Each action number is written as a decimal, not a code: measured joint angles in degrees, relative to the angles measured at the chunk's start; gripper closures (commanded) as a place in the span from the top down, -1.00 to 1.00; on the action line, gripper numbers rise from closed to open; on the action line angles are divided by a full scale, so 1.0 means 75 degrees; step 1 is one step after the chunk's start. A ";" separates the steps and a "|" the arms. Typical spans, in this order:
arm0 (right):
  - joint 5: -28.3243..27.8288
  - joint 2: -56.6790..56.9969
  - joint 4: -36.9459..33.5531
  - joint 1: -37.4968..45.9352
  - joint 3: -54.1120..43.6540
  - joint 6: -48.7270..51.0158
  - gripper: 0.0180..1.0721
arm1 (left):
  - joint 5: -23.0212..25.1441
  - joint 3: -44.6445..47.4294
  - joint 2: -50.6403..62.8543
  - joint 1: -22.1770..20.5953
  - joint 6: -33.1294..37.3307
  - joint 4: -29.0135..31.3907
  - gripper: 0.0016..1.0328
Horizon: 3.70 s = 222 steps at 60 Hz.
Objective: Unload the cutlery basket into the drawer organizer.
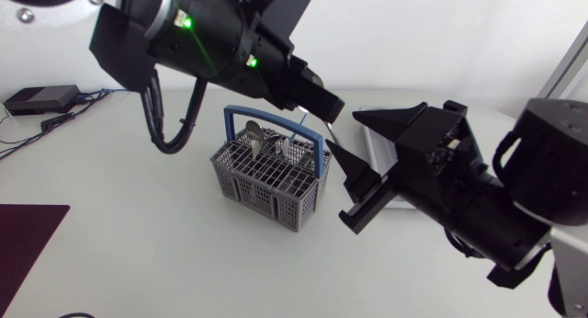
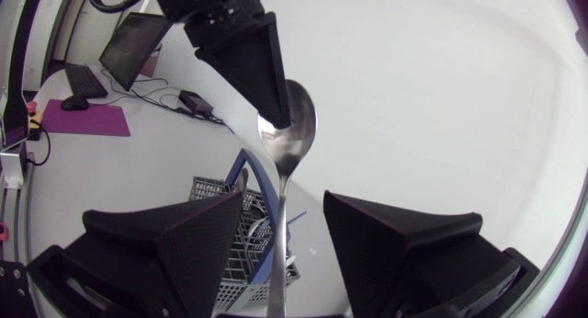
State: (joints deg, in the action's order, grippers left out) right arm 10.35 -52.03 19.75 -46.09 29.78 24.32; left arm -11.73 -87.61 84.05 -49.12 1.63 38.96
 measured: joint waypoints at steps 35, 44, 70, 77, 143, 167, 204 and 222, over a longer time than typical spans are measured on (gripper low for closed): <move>0.0411 -0.0868 0.0428 0.0009 0.0131 0.0143 -0.44 | 0.0423 0.0000 0.0003 0.0079 -0.0172 0.0085 -0.70; 0.0460 -0.1017 0.0428 0.0009 0.0233 0.0143 -0.65 | 0.0539 0.0000 0.0003 0.0079 -0.0224 0.0085 -0.70; 0.0606 -0.1172 0.0420 0.0015 0.0367 0.0140 -0.89 | 0.0542 0.0000 0.0047 0.0079 -0.0280 0.0082 -0.39; 0.0565 -0.1172 0.0239 0.0015 0.0364 0.0140 -0.89 | 0.0562 -0.0029 0.0047 0.0079 -0.0277 0.0079 0.25; -0.1999 -0.5490 -0.2256 0.5878 0.4051 -0.1877 -0.89 | 0.1900 0.2192 -0.0635 0.2232 0.4485 -0.1950 0.77; -0.1746 -0.8591 -0.3197 0.6353 0.7082 -0.2690 -0.89 | 0.2827 0.2900 -0.0860 0.2734 0.7274 -0.2358 0.77; -0.1743 -1.0794 -0.4666 0.6732 0.9687 -0.3252 0.06 | 0.2932 0.2978 -0.0592 0.2710 0.8425 -0.2381 0.77; -0.2037 -0.8480 -0.3649 0.6749 0.7204 -0.3177 0.42 | 0.2871 0.2978 -0.0493 0.2600 0.8821 -0.2320 0.77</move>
State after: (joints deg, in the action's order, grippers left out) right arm -4.93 -115.63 -7.62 4.54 83.81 0.49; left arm 9.80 -65.28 80.36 -29.63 67.79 21.56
